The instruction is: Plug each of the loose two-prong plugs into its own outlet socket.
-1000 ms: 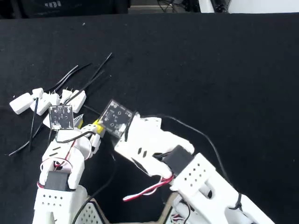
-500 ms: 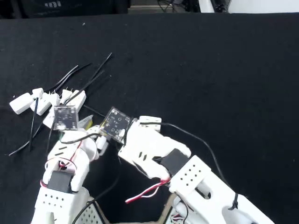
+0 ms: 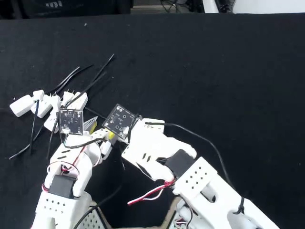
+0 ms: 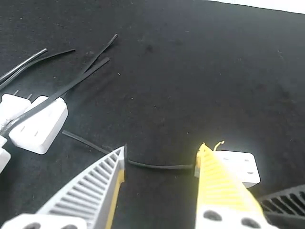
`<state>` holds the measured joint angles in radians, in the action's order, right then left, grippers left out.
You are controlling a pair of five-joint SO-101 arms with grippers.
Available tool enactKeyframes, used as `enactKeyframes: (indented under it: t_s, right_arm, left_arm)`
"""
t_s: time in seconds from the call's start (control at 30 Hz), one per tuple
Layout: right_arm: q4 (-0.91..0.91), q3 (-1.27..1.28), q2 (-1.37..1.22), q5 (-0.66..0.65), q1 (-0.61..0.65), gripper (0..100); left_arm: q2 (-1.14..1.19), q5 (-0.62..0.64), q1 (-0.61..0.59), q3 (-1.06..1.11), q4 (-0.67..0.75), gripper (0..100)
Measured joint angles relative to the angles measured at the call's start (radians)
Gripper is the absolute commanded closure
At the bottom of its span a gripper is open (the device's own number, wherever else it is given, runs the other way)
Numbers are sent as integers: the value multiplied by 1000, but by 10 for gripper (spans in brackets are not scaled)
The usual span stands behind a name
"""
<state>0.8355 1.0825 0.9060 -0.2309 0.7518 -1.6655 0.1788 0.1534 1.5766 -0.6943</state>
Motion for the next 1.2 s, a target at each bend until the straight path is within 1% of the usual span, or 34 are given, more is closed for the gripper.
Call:
enactKeyframes:
  t_s: [0.13, 0.37, 0.5, 0.8, 0.9, 1.07, 1.2]
  right_arm:
    - [8, 0, 3, 2, 0, 988]
    - [74, 0, 133, 3, -2, 988]
    - [75, 5, 144, 3, -2, 988]
    - [37, 32, 153, 6, -2, 988]
    - [-2, 35, 152, 14, -2, 988]
    - [-71, 48, 132, 91, -2, 988]
    - [-84, 48, 132, 115, 0, 988]
  left_arm:
    - [0, 0, 0, 0, -5, 762]
    - [0, 0, -26, 0, -5, 762]
    - [0, 0, -29, 0, 2, 762]
    - [0, 2, -29, 0, -5, 762]
    - [-2, 2, -31, -2, 3, 762]
    - [-3, 2, -31, -3, 5, 762]
    - [-3, 2, -32, -11, 6, 762]
